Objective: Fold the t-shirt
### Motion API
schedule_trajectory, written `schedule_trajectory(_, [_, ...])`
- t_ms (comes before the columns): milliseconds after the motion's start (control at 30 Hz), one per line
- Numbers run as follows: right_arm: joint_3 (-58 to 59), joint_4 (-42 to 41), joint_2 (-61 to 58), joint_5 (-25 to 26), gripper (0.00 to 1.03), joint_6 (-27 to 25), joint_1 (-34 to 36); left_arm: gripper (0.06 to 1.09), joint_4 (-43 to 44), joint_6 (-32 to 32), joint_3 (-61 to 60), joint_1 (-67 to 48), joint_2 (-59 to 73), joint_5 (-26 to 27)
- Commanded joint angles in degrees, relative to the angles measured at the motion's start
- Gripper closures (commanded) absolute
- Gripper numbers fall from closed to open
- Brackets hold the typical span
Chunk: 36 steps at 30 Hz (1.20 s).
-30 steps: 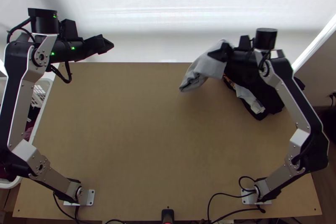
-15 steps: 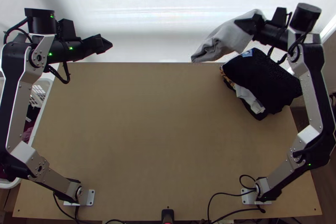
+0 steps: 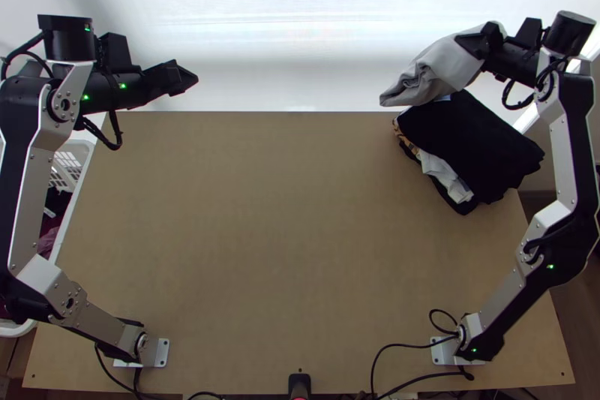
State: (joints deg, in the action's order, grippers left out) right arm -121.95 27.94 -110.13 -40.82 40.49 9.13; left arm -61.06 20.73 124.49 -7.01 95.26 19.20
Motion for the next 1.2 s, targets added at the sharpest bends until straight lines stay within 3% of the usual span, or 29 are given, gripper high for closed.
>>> schedule_trajectory(0, [-3.9, -1.4, -0.7, -1.3, 1.0, -1.0, 1.9, 0.1, 0.6, -0.4, -0.6, 0.3, -1.5, -0.4])
schedule_trajectory(500, [-5.3, 2.2, -0.6, -3.5, 1.0, -1.4, 5.7, 0.1, 0.8, 0.0, -0.6, -1.0, -1.1, -1.5])
schedule_trajectory(700, [-2.2, 8.4, 1.4, -3.8, 1.0, -5.1, 7.7, 0.1, 0.8, 0.4, -0.6, -1.0, -1.2, -1.5])
schedule_trajectory(1167, [14.5, 12.1, 11.5, -3.8, 1.0, -12.5, 13.2, 0.1, 1.2, 0.8, -0.2, -1.8, -1.2, -1.5])
